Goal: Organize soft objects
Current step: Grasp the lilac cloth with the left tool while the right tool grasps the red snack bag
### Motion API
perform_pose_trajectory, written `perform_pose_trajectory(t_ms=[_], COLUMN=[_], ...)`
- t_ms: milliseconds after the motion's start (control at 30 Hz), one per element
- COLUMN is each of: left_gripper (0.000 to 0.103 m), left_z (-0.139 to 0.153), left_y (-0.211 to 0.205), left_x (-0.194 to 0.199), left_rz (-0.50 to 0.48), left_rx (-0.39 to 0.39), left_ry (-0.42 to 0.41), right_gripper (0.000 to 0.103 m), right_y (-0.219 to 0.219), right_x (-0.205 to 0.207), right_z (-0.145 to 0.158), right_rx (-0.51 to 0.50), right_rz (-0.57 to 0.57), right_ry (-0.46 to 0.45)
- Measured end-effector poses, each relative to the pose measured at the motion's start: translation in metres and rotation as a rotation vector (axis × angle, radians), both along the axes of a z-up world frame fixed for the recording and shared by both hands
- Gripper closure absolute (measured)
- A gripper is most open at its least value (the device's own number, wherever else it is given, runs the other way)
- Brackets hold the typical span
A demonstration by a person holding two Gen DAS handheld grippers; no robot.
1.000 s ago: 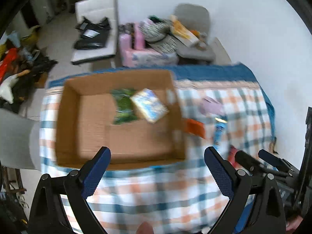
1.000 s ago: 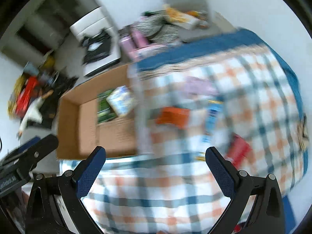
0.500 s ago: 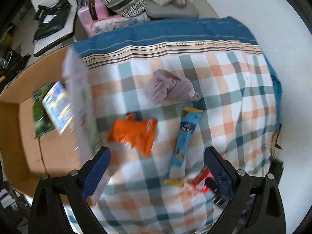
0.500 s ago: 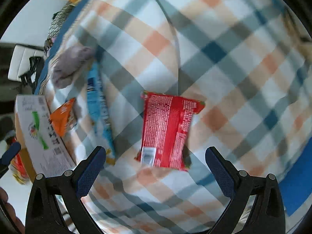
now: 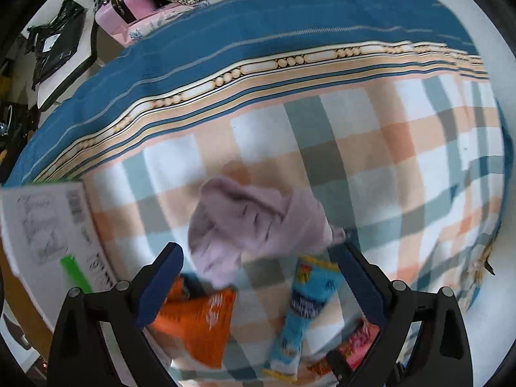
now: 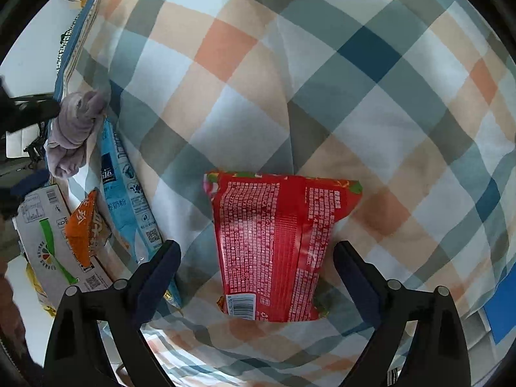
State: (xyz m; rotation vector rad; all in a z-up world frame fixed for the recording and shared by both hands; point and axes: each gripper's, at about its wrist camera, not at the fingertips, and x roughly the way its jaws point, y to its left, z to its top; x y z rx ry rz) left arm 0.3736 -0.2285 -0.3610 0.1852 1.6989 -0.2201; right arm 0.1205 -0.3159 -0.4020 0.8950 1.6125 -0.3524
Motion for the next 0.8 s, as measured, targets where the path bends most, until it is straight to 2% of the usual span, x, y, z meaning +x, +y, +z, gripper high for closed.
perform_pose_trajectory(t_ms=[300, 500, 633, 800], left_gripper=[0.005, 0.017, 0.026, 0.030], left_z=[-0.036, -0.041, -0.038, -0.036], left_y=[-0.014, -0.020, -0.023, -0.027], left_x=[0.011, 0.007, 0.002, -0.007], left_rz=[-0.051, -0.083, -0.091, -0.095], left_rx=[0.057, 0.044, 0.041, 0.045], left_ry=[0.017, -0.025, -0.049, -0.074], right_gripper=[0.010, 0.018, 0.026, 0.038], right_y=[0.003, 0.007, -0.007, -0.005], right_x=[0.009, 0.023, 0.021, 0.018], right_z=[-0.009, -0.012, -0.010, -0.008], right_rx=[-0.005, -0.024, -0.038, -0.075], right_rz=[0.015, 0.021, 0.027, 0.048], right_ry=[0.036, 0.059, 0.068, 0.089])
